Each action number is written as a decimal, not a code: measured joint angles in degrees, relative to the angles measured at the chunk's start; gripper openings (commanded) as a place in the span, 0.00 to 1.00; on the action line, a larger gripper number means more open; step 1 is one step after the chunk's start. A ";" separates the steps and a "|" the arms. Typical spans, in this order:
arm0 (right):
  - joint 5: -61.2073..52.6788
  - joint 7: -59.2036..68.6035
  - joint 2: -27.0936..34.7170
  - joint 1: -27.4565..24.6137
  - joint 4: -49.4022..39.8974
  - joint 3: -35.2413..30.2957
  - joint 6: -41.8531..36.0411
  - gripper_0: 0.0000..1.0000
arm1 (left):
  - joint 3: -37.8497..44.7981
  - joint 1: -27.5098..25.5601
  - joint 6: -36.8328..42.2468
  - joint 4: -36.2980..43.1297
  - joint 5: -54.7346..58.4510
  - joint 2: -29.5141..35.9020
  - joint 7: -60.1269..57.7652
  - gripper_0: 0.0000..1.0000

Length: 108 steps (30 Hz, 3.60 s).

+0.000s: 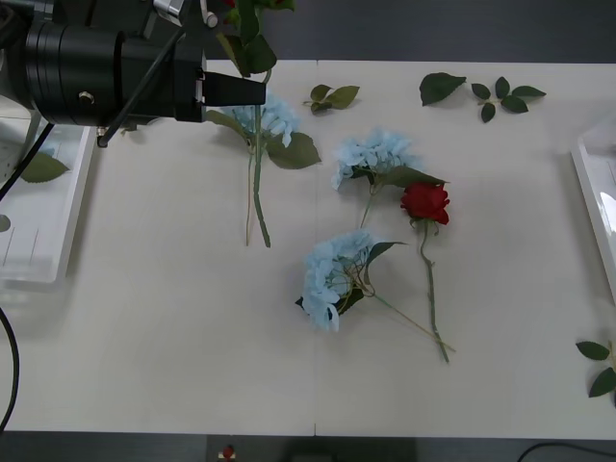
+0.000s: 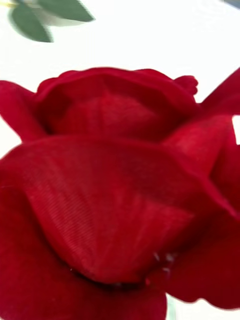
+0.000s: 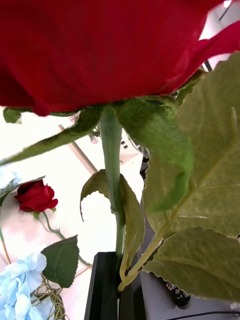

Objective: Put the red flowers into the right box and the blue flowers into the left box

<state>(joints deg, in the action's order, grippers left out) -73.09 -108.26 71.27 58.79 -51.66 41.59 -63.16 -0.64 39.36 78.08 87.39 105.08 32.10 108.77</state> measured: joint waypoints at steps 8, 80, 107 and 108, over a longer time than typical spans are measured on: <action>12.79 0.00 -0.11 -1.68 2.42 0.03 6.89 0.00 | 0.00 0.00 0.00 0.00 0.00 -0.01 0.00 0.00; -71.45 -45.59 2.77 -27.76 -30.17 -8.83 3.67 0.94 | 0.00 0.00 0.00 -0.07 0.00 -0.05 0.00 0.00; -76.16 -45.59 -18.33 -41.56 -53.90 -7.85 22.53 0.94 | 0.00 0.00 0.00 -0.08 0.00 -0.06 0.00 0.00; -74.91 -45.59 -19.46 -41.21 -53.90 -7.68 23.49 0.94 | 0.00 0.00 0.00 -0.08 0.00 -0.06 0.00 0.00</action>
<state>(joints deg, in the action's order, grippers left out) -148.00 -153.86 51.81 17.58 -105.56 33.91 -39.68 -0.64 39.36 78.08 87.31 105.08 32.05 108.77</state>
